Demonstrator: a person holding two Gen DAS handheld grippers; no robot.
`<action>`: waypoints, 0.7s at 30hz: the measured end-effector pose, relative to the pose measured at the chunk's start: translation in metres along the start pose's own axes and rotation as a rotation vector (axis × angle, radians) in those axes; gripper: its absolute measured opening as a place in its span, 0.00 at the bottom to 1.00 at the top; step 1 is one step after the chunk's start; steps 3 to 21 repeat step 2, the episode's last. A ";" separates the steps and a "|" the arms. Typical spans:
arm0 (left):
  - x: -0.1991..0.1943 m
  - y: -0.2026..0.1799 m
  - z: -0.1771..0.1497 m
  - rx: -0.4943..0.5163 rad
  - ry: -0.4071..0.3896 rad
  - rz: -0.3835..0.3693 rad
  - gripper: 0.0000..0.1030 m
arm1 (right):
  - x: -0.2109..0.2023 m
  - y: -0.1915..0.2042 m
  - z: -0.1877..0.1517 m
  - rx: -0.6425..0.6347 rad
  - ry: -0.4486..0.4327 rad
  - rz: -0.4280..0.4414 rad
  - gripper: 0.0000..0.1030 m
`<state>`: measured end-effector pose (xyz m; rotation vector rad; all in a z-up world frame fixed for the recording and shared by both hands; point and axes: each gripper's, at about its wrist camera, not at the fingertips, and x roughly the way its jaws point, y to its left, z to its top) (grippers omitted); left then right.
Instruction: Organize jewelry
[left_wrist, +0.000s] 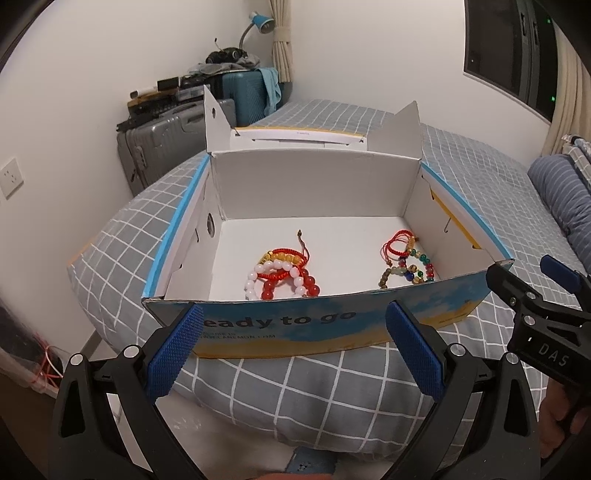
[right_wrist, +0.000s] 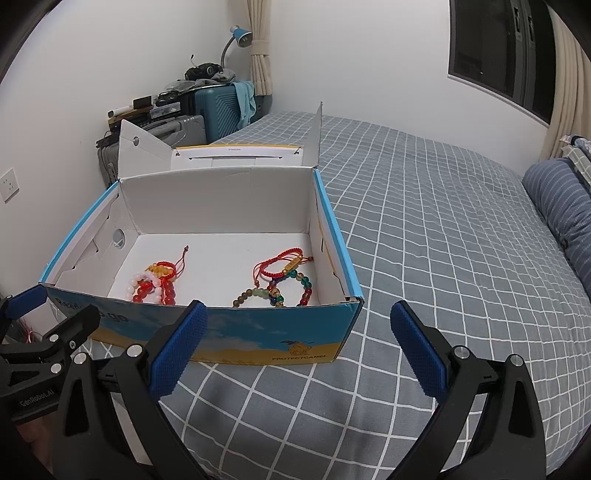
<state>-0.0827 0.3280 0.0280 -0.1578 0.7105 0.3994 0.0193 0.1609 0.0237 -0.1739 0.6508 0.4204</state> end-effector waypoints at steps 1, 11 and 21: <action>0.000 0.000 0.000 0.001 -0.002 -0.002 0.95 | 0.000 0.000 0.000 0.000 0.000 0.001 0.93; 0.000 0.000 0.000 0.001 -0.003 -0.003 0.95 | 0.000 0.000 0.000 0.000 0.000 0.001 0.93; 0.000 0.000 0.000 0.001 -0.003 -0.003 0.95 | 0.000 0.000 0.000 0.000 0.000 0.001 0.93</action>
